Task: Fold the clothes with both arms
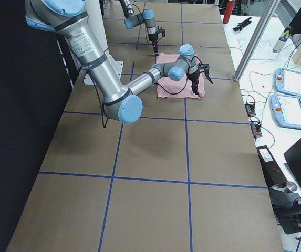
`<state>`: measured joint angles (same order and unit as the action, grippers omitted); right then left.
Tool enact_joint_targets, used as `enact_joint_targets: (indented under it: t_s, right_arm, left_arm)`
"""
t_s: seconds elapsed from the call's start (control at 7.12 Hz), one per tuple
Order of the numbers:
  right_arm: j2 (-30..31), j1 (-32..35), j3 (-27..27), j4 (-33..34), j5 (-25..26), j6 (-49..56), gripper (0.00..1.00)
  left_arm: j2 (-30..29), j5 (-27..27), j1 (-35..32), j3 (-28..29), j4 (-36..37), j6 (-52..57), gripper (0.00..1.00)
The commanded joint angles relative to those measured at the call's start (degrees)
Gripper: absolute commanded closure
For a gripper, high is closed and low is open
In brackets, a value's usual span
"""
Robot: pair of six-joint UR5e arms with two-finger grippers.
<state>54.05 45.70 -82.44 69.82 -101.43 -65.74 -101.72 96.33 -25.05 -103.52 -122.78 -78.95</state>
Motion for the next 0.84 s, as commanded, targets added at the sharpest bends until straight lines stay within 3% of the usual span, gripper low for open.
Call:
enact_joint_targets:
  t_s: [0.0, 0.28, 0.42, 0.7]
  right_arm:
    - [0.1, 0.0, 0.0, 0.1, 0.1, 0.0, 0.00]
    - [0.0, -0.1, -0.2, -0.7, 0.4, -0.8, 0.01]
    - [-0.3, -0.2, -1.4, -0.8, 0.4, -0.8, 0.13]
    - [-0.3, -0.5, -3.5, -1.0, 0.4, 0.0, 0.15]
  left_arm:
    - [-0.1, 0.0, 0.0, 0.5, -0.1, 0.3, 1.00]
    - [0.0, 0.1, -0.4, -0.3, -0.1, 1.0, 1.00]
    - [0.0, 0.1, -1.3, -0.5, -0.1, 5.3, 1.00]
    - [0.0, 0.5, -7.2, 0.2, 0.0, 14.0, 1.00]
